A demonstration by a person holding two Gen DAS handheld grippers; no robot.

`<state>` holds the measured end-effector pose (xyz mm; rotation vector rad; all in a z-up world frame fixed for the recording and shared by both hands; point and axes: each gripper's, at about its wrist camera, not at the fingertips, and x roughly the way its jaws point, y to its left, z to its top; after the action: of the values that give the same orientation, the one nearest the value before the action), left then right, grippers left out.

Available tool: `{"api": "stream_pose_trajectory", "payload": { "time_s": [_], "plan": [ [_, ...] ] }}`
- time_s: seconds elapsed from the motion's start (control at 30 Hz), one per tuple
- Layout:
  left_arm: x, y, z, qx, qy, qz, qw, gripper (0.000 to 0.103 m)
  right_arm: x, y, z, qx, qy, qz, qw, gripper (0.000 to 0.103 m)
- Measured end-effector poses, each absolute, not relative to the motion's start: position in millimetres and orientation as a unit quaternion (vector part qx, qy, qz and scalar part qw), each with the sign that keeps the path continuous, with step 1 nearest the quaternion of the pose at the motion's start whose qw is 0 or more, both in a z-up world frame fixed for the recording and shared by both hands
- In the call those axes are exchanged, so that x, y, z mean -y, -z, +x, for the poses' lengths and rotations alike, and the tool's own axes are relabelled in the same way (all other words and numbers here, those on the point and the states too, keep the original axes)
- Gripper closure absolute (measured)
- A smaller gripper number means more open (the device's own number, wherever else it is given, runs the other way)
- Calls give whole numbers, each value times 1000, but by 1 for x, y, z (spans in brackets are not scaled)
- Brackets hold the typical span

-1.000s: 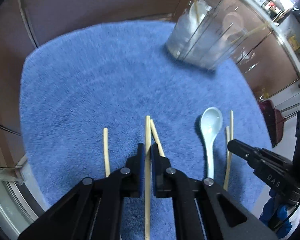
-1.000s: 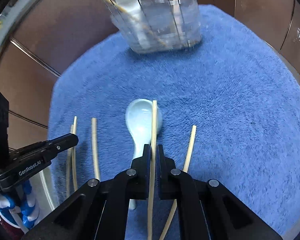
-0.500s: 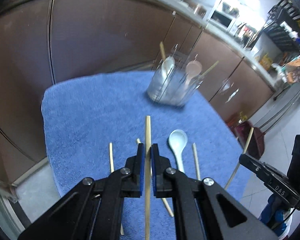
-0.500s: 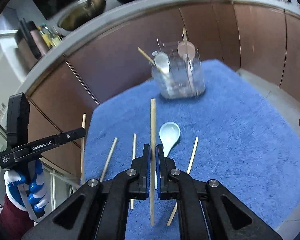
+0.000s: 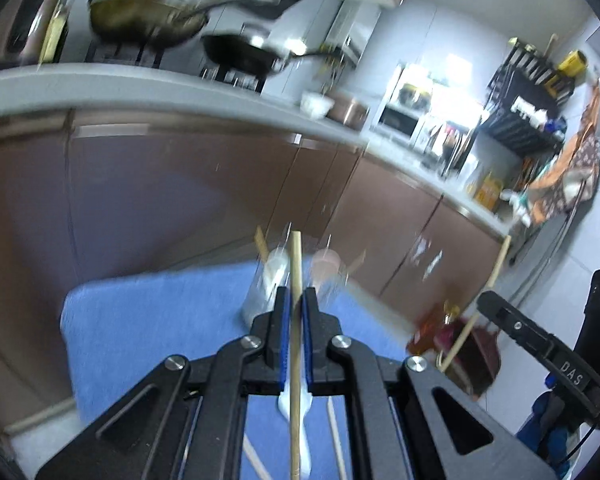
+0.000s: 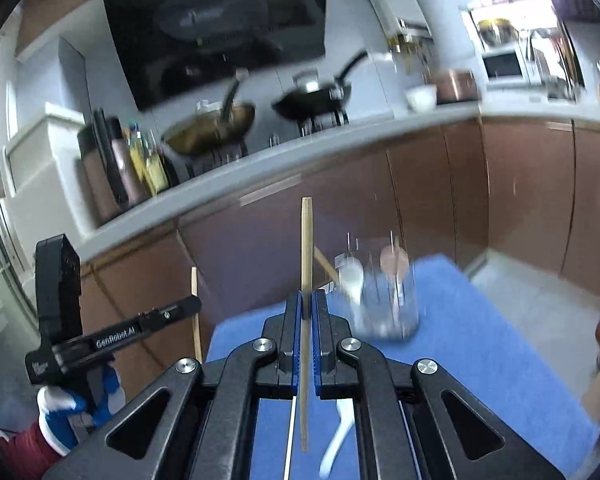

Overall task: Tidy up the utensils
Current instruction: 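Carry the chopstick with the right tool and drop it into the holder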

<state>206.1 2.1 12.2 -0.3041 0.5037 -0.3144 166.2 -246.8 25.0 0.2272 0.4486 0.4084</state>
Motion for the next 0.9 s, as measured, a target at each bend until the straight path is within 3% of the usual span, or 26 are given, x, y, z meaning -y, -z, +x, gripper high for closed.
{"api": "stream_pose_trajectory", "payload": {
  "time_s": [0.17, 0.37, 0.63, 0.9],
  "plan": [
    [12, -40, 256, -182, 149, -157, 959, 98, 240, -53, 219, -158, -192, 102, 963, 98],
    [35, -44, 330, -140, 126, -161, 969, 98, 237, -45, 289, -130, -168, 92, 973, 98],
    [53, -6, 405, -120, 90, -183, 972, 98, 245, 1, 352, -141, -139, 91, 976, 98],
    [73, 48, 420, -126, 79, -169, 974, 98, 241, 50, 367, -152, -114, 75, 979, 98]
  ]
}}
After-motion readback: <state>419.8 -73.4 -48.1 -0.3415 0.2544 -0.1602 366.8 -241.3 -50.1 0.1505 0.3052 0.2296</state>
